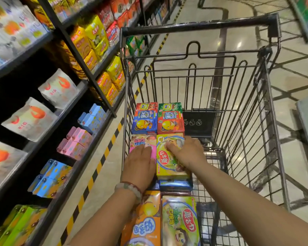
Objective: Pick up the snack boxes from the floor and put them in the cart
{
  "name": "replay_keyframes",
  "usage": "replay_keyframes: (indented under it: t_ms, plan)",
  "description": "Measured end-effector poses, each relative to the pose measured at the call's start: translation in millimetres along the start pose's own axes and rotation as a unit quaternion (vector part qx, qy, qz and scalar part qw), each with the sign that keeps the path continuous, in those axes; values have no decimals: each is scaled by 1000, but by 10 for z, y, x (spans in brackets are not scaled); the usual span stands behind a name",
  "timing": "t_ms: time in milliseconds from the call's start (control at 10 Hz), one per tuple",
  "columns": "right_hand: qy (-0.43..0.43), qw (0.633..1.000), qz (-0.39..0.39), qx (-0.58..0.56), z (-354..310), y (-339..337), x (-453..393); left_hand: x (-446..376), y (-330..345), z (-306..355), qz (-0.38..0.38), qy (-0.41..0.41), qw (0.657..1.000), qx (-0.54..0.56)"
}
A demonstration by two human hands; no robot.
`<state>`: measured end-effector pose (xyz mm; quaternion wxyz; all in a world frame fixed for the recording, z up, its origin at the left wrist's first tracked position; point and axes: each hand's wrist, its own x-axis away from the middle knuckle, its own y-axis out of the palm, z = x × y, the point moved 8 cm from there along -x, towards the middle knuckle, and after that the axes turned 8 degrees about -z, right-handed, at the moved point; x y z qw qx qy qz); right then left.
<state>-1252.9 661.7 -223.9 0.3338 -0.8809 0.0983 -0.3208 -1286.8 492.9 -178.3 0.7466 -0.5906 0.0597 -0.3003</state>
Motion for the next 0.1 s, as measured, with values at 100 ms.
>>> replay_keyframes:
  t_ms: [100]
  plan:
    - [-16, 999, -3, -43, -30, -131, 166, 108, -204, -19, 2, 11, 995, 102]
